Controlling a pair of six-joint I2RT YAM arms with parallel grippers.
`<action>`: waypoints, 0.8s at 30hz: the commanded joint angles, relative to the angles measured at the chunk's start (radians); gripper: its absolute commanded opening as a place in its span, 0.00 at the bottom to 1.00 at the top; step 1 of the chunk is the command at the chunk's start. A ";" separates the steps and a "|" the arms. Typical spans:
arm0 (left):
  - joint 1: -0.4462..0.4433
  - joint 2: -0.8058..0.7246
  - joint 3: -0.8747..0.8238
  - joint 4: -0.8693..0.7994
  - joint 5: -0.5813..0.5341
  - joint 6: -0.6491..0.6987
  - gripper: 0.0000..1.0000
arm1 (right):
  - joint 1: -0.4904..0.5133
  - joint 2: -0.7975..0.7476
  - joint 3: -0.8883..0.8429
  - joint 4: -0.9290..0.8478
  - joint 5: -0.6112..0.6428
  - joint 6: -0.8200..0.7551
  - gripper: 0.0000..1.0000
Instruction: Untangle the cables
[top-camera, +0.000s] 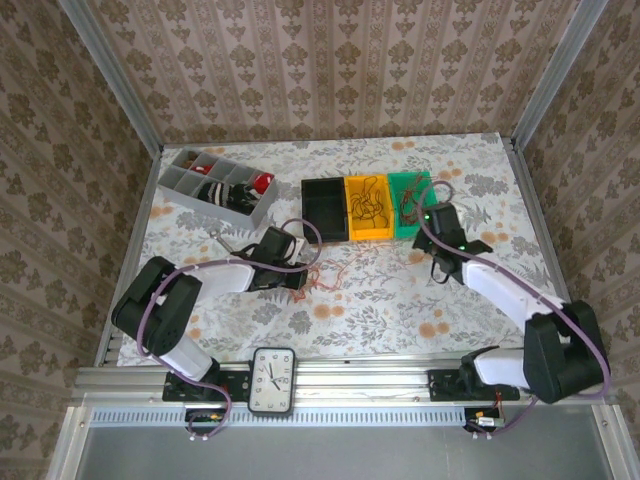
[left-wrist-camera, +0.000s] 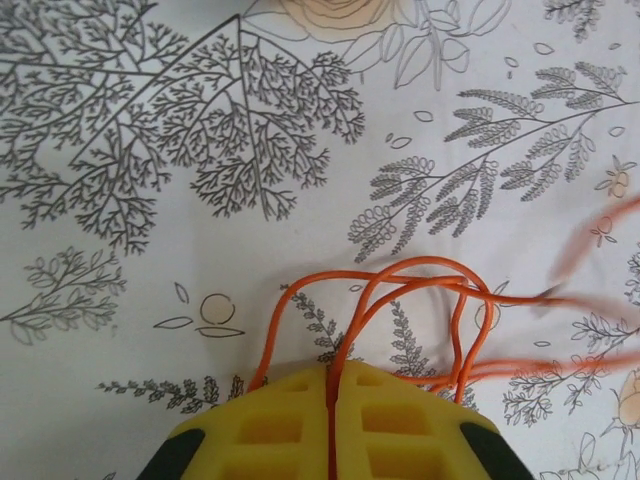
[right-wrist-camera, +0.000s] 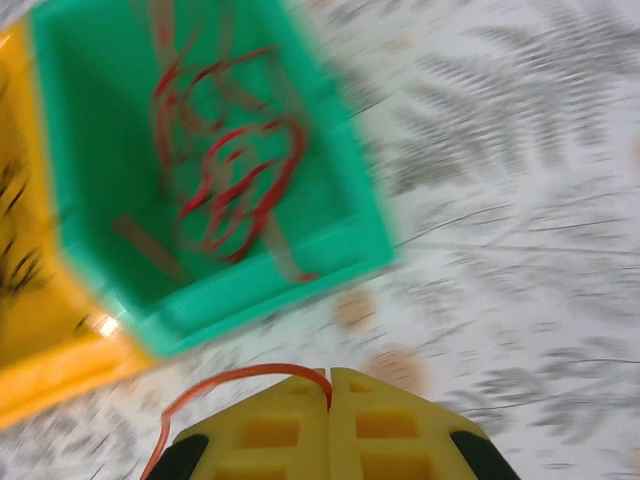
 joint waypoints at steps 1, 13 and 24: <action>0.007 0.048 0.012 -0.104 -0.161 -0.018 0.04 | -0.095 -0.077 -0.036 -0.075 0.124 0.097 0.00; 0.074 0.056 0.031 -0.235 -0.348 -0.134 0.00 | -0.400 -0.184 -0.064 -0.109 0.039 0.162 0.00; 0.153 0.019 -0.014 -0.215 -0.324 -0.223 0.27 | -0.532 -0.190 -0.092 -0.094 -0.067 0.199 0.00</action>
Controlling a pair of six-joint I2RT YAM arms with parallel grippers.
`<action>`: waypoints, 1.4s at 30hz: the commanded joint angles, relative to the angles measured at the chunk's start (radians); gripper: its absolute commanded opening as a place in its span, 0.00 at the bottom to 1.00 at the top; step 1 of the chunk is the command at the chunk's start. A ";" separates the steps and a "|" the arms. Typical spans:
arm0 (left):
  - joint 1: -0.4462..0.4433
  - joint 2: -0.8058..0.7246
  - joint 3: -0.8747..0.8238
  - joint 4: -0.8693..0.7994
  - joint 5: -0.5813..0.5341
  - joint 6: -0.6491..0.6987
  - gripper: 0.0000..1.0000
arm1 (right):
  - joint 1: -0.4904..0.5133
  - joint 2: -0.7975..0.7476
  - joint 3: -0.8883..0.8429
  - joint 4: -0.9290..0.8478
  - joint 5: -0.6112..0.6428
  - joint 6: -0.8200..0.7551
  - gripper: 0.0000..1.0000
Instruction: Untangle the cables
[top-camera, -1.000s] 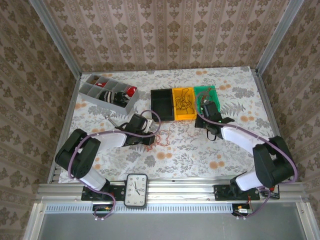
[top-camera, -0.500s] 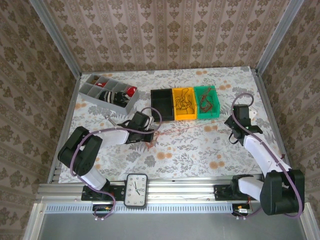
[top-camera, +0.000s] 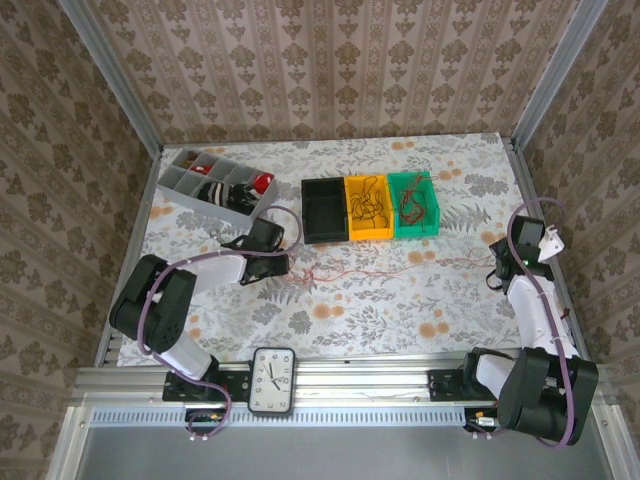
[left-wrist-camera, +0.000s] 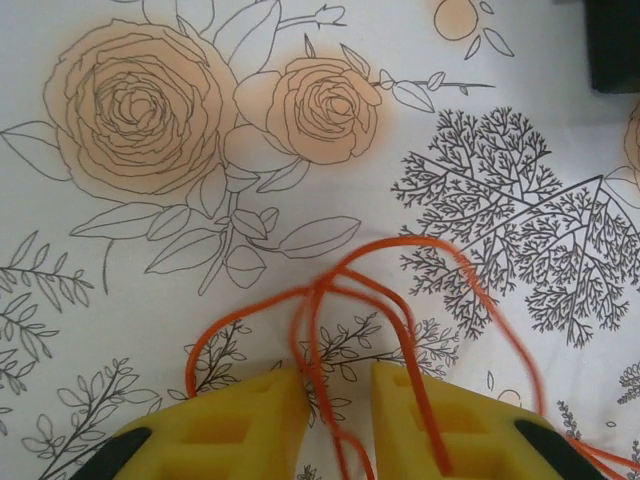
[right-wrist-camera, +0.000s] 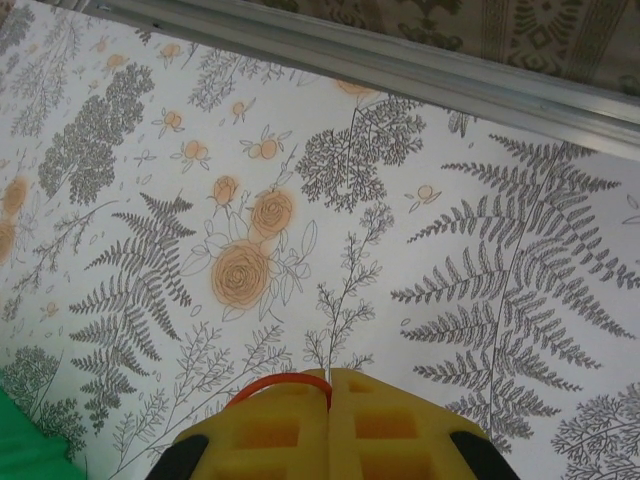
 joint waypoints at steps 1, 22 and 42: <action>0.048 0.015 -0.053 -0.151 -0.125 -0.058 0.27 | -0.014 -0.021 -0.004 -0.001 -0.026 0.015 0.00; 0.278 -0.409 -0.010 -0.461 -0.577 -0.358 0.00 | -0.130 -0.027 0.028 -0.070 0.042 0.025 0.00; 0.744 -0.551 0.094 -0.484 -0.446 -0.209 0.00 | -0.152 -0.026 0.047 -0.102 0.072 0.047 0.01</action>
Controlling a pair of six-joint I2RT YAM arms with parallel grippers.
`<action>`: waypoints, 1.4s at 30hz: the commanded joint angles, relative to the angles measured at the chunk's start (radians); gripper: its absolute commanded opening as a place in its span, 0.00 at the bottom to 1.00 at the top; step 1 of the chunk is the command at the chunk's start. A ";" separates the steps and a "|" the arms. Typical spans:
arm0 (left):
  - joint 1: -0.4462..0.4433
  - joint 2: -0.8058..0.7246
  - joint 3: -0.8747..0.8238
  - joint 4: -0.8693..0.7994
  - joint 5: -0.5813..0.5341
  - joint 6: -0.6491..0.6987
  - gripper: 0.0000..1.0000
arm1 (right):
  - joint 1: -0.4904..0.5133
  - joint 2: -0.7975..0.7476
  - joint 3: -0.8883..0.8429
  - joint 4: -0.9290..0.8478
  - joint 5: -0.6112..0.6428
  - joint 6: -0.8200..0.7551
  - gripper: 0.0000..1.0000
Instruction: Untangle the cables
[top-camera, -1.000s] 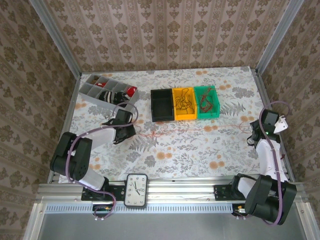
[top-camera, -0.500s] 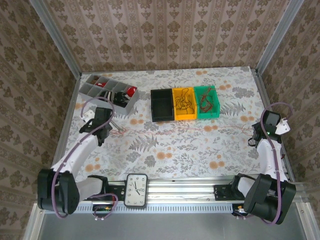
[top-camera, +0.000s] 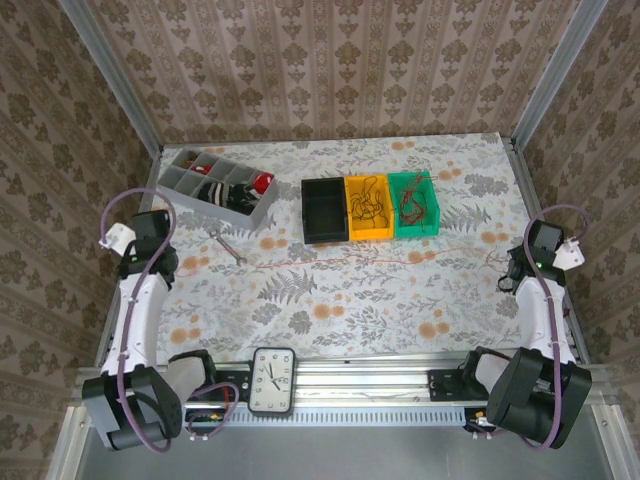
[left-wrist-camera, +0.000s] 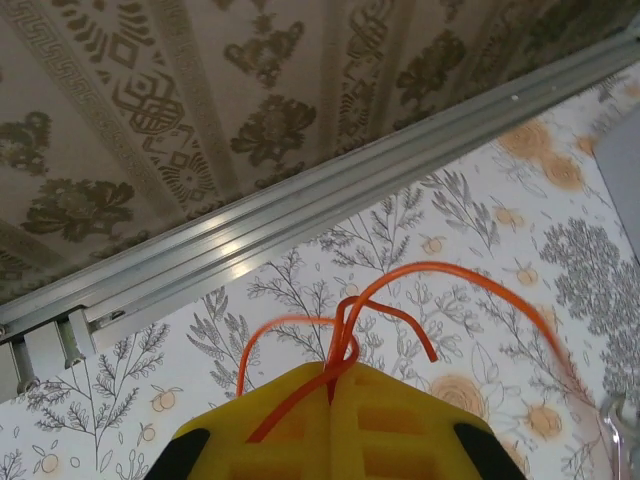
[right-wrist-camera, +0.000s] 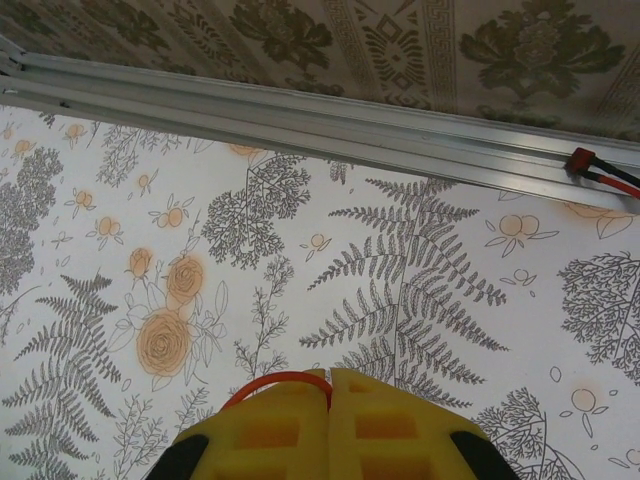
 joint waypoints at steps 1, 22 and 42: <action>0.074 0.008 0.020 -0.019 0.096 0.023 0.00 | -0.010 -0.003 0.028 -0.025 0.030 0.015 0.01; -0.420 0.190 0.174 0.455 0.804 0.217 0.00 | 0.358 0.073 -0.039 0.103 0.000 -0.025 0.03; -0.739 0.788 0.551 0.540 0.499 0.234 0.00 | 0.422 0.067 -0.033 0.145 -0.024 -0.117 0.05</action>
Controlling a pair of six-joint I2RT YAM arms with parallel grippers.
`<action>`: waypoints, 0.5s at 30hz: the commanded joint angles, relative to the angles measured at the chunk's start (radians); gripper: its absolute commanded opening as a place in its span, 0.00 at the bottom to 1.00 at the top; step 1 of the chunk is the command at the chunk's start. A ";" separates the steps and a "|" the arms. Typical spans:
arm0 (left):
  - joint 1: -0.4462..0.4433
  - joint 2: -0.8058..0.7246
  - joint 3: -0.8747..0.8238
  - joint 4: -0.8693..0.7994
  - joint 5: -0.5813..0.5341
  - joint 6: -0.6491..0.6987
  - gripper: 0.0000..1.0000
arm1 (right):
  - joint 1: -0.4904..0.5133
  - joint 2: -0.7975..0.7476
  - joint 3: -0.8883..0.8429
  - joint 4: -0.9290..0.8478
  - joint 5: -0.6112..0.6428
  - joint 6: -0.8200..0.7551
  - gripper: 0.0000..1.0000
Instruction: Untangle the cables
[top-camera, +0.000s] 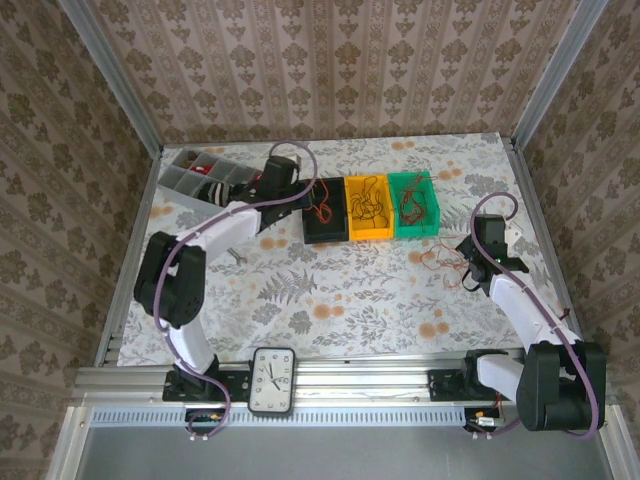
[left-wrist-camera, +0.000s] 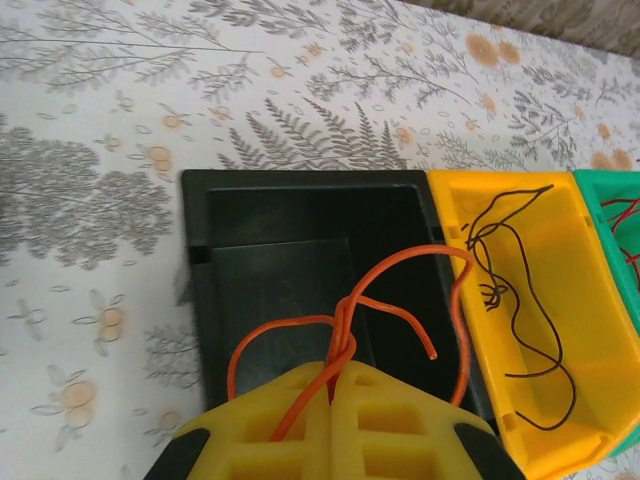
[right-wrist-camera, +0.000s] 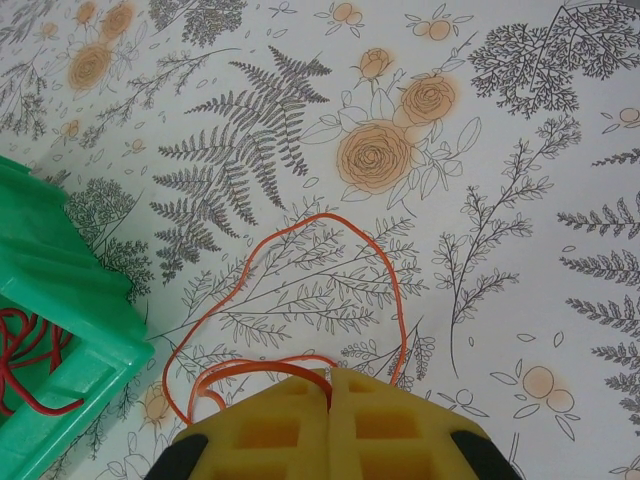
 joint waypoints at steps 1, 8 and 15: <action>-0.028 0.028 0.079 0.004 -0.083 0.039 0.00 | 0.009 -0.002 0.009 0.004 -0.017 -0.021 0.05; -0.039 0.061 0.122 -0.058 -0.164 0.045 0.50 | 0.012 -0.014 0.002 -0.012 -0.066 -0.043 0.06; -0.031 -0.017 0.075 -0.062 -0.250 0.041 0.68 | 0.020 0.016 0.006 -0.062 -0.116 -0.007 0.10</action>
